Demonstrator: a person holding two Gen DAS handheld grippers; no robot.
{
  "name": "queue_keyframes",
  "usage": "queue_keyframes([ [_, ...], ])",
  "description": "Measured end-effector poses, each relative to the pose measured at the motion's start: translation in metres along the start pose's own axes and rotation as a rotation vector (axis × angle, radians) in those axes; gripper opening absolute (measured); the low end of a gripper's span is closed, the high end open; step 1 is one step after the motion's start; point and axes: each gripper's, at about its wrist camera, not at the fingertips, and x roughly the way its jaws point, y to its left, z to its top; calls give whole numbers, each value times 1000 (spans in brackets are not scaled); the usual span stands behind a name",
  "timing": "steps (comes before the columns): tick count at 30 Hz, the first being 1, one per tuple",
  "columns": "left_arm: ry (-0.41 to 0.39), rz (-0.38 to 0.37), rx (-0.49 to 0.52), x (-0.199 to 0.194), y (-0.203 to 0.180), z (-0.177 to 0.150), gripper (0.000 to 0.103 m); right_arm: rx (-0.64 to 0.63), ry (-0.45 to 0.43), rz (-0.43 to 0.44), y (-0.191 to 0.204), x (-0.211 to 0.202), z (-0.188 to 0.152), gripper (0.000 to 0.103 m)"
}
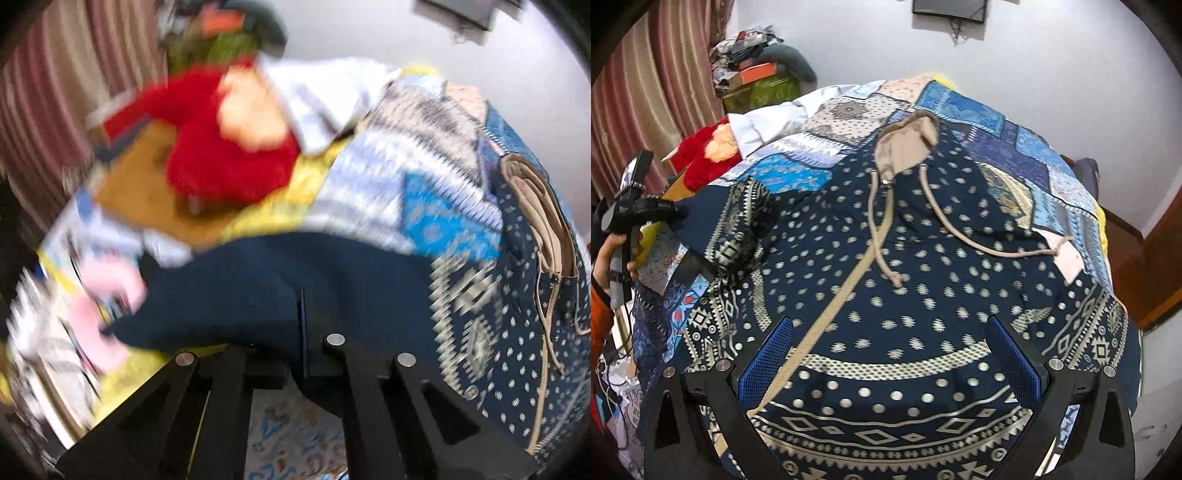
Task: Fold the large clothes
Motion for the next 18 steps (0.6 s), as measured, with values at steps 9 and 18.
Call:
queue_keyframes([
  [9, -266, -239, 325, -119, -160, 22, 3, 121, -52, -47, -54, -27, -5, 103],
  [18, 155, -464, 532, -54, -288, -94, 3, 197, -80, -86, -104, -71, -30, 103],
])
